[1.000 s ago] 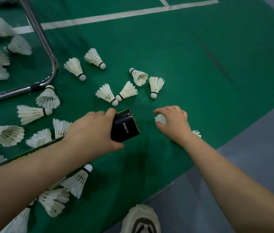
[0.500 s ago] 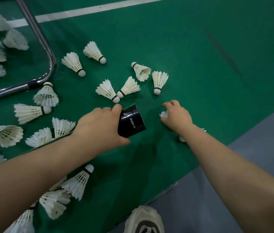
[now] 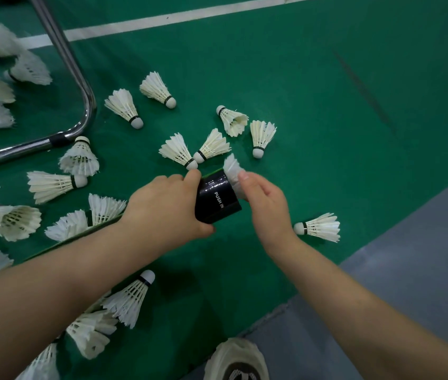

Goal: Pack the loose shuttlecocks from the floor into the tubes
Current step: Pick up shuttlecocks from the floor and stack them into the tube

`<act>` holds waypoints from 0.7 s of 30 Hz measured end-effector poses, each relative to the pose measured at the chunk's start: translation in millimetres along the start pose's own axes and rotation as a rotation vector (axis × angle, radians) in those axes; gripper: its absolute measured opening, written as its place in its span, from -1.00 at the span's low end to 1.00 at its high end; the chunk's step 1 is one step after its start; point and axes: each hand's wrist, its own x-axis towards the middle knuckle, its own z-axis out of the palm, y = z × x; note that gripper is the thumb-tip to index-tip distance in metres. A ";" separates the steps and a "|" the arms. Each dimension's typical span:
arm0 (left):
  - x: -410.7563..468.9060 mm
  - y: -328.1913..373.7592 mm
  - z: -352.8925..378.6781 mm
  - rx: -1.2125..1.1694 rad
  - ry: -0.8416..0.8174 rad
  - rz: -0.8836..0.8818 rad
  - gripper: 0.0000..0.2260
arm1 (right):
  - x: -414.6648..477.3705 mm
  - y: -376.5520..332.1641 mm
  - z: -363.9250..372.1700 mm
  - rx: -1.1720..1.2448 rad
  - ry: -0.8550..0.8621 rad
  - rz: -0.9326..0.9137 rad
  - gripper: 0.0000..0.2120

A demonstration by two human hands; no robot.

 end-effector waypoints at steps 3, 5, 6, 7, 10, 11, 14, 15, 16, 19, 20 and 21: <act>-2.7 -4.4 -6.3 -0.018 0.049 -0.014 -0.38 | -5.1 -8.5 3.1 -0.252 -0.120 -0.085 -0.59; -5.7 -8.8 -12.6 -0.036 0.081 -0.020 -0.42 | -6.5 -16.3 3.0 -0.512 -0.111 -0.218 -0.57; -7.5 -10.6 -16.2 -0.043 0.092 -0.023 -0.43 | -8.1 -21.0 4.7 -0.581 -0.083 -0.291 -0.58; -9.5 -12.5 -20.1 -0.049 0.103 -0.026 -0.44 | -10.0 -25.2 7.4 -0.600 -0.059 -0.341 -0.63; -18.0 -19.8 -32.0 -0.068 0.134 -0.039 -0.46 | -12.8 -42.3 21.6 -0.451 -0.182 -0.198 -0.75; -22.5 -24.0 -35.9 -0.069 0.146 -0.044 -0.46 | -10.9 -47.9 25.9 -0.409 -0.263 -0.122 -0.73; -40.6 -38.5 -49.9 -0.048 0.185 -0.061 -0.46 | -4.4 -70.8 36.9 -0.350 -0.513 -0.033 -0.70; -47.6 -42.6 -55.5 -0.046 0.197 -0.062 -0.46 | -3.6 -81.0 41.0 -0.355 -0.588 -0.030 -0.70; -54.9 -46.3 -61.7 -0.047 0.212 -0.062 -0.46 | -3.1 -92.5 45.6 -0.376 -0.665 -0.026 -0.69; -78.9 -58.2 -82.4 -0.042 0.269 -0.064 -0.43 | -8.4 -127.2 66.1 -0.489 -0.853 -0.035 -0.74; -88.7 -63.0 -89.2 -0.032 0.290 -0.076 -0.42 | -12.0 -137.2 75.2 -0.513 -0.889 -0.047 -0.74; -98.9 -68.5 -95.6 -0.024 0.311 -0.094 -0.42 | -16.5 -146.3 85.1 -0.532 -0.909 -0.066 -0.72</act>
